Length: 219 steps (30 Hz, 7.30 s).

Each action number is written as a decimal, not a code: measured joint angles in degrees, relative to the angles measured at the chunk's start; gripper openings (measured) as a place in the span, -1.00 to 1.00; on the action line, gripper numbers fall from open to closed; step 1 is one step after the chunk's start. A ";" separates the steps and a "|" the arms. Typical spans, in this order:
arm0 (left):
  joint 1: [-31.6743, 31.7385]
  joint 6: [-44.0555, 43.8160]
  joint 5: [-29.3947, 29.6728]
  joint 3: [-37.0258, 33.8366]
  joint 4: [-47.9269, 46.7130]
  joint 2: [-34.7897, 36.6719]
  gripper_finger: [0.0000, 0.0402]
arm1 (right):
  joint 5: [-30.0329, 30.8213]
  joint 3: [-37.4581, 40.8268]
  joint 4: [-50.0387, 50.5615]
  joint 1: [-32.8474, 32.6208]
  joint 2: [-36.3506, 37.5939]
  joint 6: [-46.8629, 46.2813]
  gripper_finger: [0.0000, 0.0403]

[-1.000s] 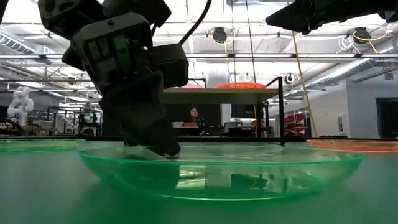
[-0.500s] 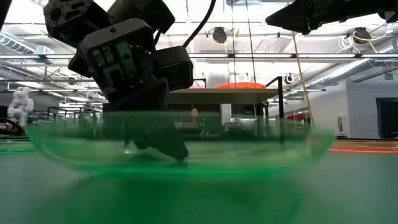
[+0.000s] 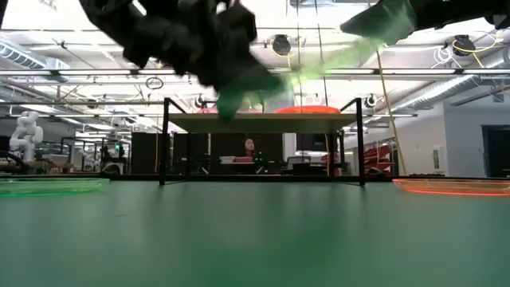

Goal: Place and stack plates onto a shelf
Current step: Stack the green plate on top of the pink plate on the shelf, then stack the orange plate on top of the green plate on the shelf

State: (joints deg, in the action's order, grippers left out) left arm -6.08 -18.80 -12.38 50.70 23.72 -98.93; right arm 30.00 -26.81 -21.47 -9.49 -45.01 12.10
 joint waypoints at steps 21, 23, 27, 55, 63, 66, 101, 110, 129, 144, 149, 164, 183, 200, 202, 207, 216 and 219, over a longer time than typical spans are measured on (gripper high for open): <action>31.42 18.44 31.39 0.09 -6.09 24.04 -0.92 | 0.02 0.00 -0.03 0.02 0.00 0.58 -0.54; 34.02 17.56 31.53 0.09 -9.28 23.77 -0.91 | 0.02 0.00 0.01 0.02 0.00 0.58 -0.54; 36.88 13.10 30.73 0.07 -14.47 23.76 -0.90 | 0.02 0.00 0.66 0.02 0.00 0.58 -0.54; 34.68 14.22 26.62 0.07 -15.44 33.20 -0.40 | 0.44 0.02 4.81 0.02 0.00 -0.82 -0.54; 19.91 20.00 20.21 0.09 -8.72 45.79 -0.40 | 6.06 -0.93 10.71 0.02 0.13 -4.00 -0.54; 11.86 24.01 25.19 -1.11 -7.23 47.63 -0.40 | 5.96 -5.02 19.98 -0.39 0.01 -7.32 -0.54; -3.57 21.28 35.52 -30.49 31.91 46.44 -0.40 | -19.66 -5.81 52.34 -2.25 -29.32 -38.19 -0.54; -3.57 21.48 35.52 -30.49 31.74 46.44 -0.40 | -19.52 -4.87 52.17 -2.25 -27.44 -36.49 -0.54; -3.42 21.31 36.02 -30.49 30.32 46.44 -0.40 | -20.55 -4.74 44.84 -8.89 -19.32 -41.05 -0.54; -3.39 20.90 36.06 -30.47 30.00 46.43 -0.40 | -13.46 -4.74 47.88 -11.26 -28.00 -47.92 -0.54; -3.39 20.85 36.07 -30.47 30.00 46.44 -0.40 | -13.08 -4.90 47.96 -11.28 -30.12 -47.86 -0.58; -3.35 21.07 36.15 -30.47 29.93 46.44 -0.40 | -12.24 -6.32 47.96 -11.26 -26.56 -44.58 -1.00; -3.35 21.22 37.97 -30.47 29.90 46.44 -0.40 | -3.06 -25.08 11.89 -1.52 -23.04 8.98 -1.00; -1.86 21.24 38.02 -30.45 29.45 46.41 -0.40 | -17.07 -40.86 9.99 16.54 -41.08 16.03 -1.00; -1.86 21.22 38.01 -30.45 29.45 46.42 -0.40 | -16.79 -41.57 9.05 17.60 -43.67 16.17 -1.00; -1.86 21.26 38.01 -30.45 29.40 46.41 -0.40 | -16.54 -42.93 7.28 19.85 -49.89 15.76 -1.00; -1.86 21.57 38.03 -30.45 29.34 46.41 -0.40 | -16.64 -43.12 0.48 20.04 -55.85 15.87 -0.98; -1.86 21.57 38.03 -30.45 29.31 46.41 -0.40 | -16.61 -43.12 0.67 20.08 -55.91 15.80 -0.88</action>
State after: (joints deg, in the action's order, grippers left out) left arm -7.94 2.76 25.65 20.25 53.04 -52.51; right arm 13.39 -69.93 -20.80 10.59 -100.92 27.90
